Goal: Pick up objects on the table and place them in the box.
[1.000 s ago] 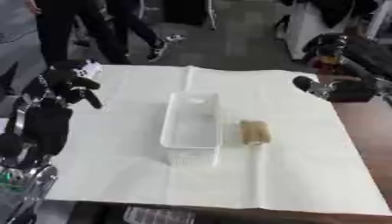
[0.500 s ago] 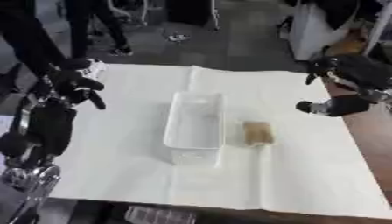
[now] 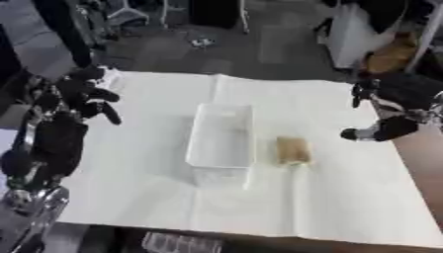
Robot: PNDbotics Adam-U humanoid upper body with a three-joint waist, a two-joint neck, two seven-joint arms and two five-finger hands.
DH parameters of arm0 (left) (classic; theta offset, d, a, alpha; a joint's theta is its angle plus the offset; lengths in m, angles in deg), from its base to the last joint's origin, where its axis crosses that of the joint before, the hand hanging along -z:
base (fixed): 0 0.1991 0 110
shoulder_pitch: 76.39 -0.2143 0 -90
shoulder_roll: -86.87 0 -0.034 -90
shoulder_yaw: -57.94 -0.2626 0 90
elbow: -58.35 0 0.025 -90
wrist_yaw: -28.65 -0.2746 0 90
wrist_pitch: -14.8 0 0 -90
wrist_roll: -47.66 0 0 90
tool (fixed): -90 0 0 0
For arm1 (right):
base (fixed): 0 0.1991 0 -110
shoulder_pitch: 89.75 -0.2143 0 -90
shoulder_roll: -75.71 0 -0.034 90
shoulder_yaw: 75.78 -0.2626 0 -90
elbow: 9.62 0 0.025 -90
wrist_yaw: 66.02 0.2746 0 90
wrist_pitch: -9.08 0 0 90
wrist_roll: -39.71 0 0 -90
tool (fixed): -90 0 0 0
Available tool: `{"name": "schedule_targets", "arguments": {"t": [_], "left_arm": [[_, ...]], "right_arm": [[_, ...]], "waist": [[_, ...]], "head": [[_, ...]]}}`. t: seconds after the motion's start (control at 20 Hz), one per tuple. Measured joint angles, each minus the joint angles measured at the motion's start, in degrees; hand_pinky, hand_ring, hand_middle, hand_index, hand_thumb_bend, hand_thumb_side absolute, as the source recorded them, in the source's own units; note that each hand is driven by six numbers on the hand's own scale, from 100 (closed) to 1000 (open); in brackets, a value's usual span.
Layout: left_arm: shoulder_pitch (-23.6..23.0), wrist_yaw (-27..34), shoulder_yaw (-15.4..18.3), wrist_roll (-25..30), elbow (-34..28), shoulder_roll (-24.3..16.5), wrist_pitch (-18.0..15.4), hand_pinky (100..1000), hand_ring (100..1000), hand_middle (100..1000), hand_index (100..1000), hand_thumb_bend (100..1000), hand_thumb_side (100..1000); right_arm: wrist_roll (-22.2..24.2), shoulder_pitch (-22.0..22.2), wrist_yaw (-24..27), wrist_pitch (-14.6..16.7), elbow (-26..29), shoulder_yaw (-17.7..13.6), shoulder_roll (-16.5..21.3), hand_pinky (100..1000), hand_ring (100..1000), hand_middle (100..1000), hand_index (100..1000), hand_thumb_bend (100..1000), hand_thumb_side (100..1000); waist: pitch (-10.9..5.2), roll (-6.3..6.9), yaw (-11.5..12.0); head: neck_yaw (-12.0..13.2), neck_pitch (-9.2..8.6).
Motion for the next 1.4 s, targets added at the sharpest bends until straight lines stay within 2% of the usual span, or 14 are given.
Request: {"name": "schedule_targets", "arguments": {"t": [0.15,0.65,1.4], "left_arm": [[0.14,0.02,-0.03,0.12,0.0,0.0,0.12,418,657,780,737,681,784],[1.51,0.99,-0.7,0.8,0.0,0.0,0.7,419,658,780,737,681,783],[2.84,2.04,-1.05,1.73,0.0,0.01,1.05,422,660,781,737,679,782]], "right_arm": [[0.62,-0.41,-1.87,-0.07,-1.74,-0.78,-1.73,863,789,774,752,664,1000],[1.86,-0.67,-4.89,0.53,-3.72,-1.68,-6.77,858,781,767,758,668,1000],[3.1,-0.62,-5.95,0.78,-5.22,-2.42,-9.12,857,778,771,771,691,1000]], "waist": [[0.03,0.0,0.3],[0.23,-0.01,1.72],[0.75,-0.03,2.99]], "head": [[-0.03,0.0],[-0.59,-0.02],[-0.47,0.03]]}}
